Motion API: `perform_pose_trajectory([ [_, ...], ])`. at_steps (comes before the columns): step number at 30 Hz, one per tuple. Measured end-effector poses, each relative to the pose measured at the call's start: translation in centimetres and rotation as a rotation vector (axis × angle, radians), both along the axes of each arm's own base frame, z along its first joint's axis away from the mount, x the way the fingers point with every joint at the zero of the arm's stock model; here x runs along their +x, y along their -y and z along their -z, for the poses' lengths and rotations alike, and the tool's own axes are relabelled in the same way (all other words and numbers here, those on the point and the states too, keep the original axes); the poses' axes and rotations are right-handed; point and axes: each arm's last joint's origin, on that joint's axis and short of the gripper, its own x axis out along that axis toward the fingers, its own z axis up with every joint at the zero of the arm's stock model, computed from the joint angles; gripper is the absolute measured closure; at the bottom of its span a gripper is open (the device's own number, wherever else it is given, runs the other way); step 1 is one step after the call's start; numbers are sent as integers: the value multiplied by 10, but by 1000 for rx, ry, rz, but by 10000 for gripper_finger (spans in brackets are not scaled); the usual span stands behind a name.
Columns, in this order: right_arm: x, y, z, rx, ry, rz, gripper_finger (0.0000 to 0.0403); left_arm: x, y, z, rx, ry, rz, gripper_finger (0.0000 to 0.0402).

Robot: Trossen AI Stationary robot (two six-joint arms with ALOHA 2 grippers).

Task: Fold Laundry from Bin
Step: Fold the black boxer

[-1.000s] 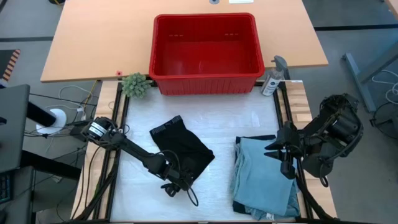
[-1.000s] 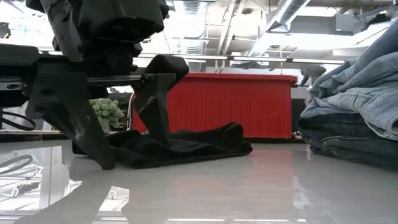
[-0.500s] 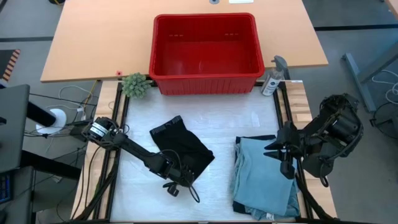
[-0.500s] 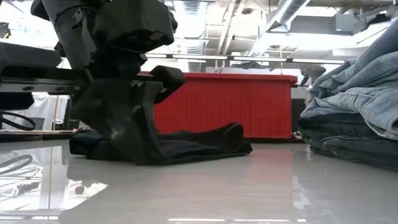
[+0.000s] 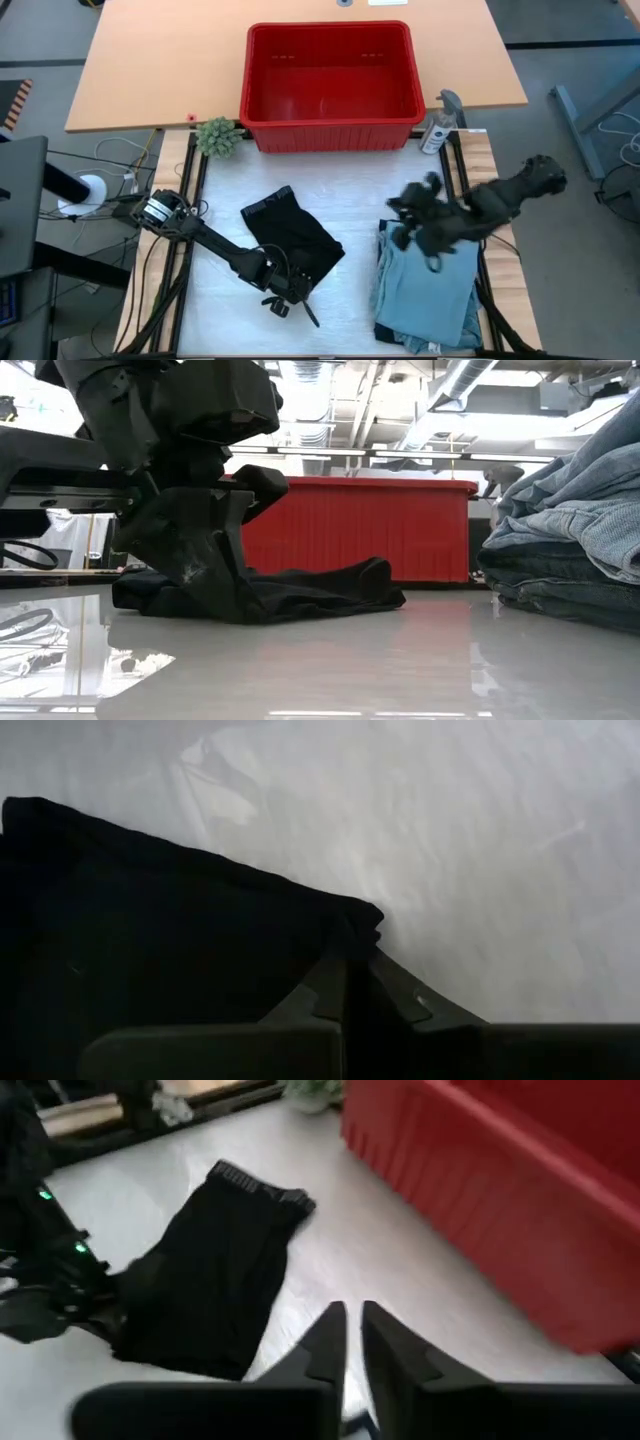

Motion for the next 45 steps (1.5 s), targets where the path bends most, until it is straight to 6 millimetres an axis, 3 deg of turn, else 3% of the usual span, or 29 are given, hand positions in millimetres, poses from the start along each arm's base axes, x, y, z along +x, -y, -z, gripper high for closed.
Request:
perform_pose_trajectory([
  [3, 33, 12, 25, 12, -10, -61, 382, -2, 4, 0, -2, 3, -7, 401],
  [8, 78, 38, 69, 146, 93, -250, 386, -8, 9, 1, -15, -26, -41, 401],
  [16, 116, 91, 145, 355, 229, -468, 387, -21, 21, 2, 15, -61, -89, 401],
  [23, 177, 103, 204, 494, 270, -689, 387, -26, 25, 2, 32, -63, -106, 401],
  [28, 210, 114, 227, 519, 275, -780, 387, -27, 24, 2, 27, -77, -123, 401],
  [32, 225, 130, 244, 534, 248, -808, 387, -28, 24, 3, 30, -88, -131, 401],
  [39, 228, 157, 277, 560, 187, -789, 387, -31, 22, 1, 31, -104, -157, 401],
  [45, 229, 156, 295, 581, 150, -808, 387, -30, 20, 1, 45, -95, -171, 401],
])
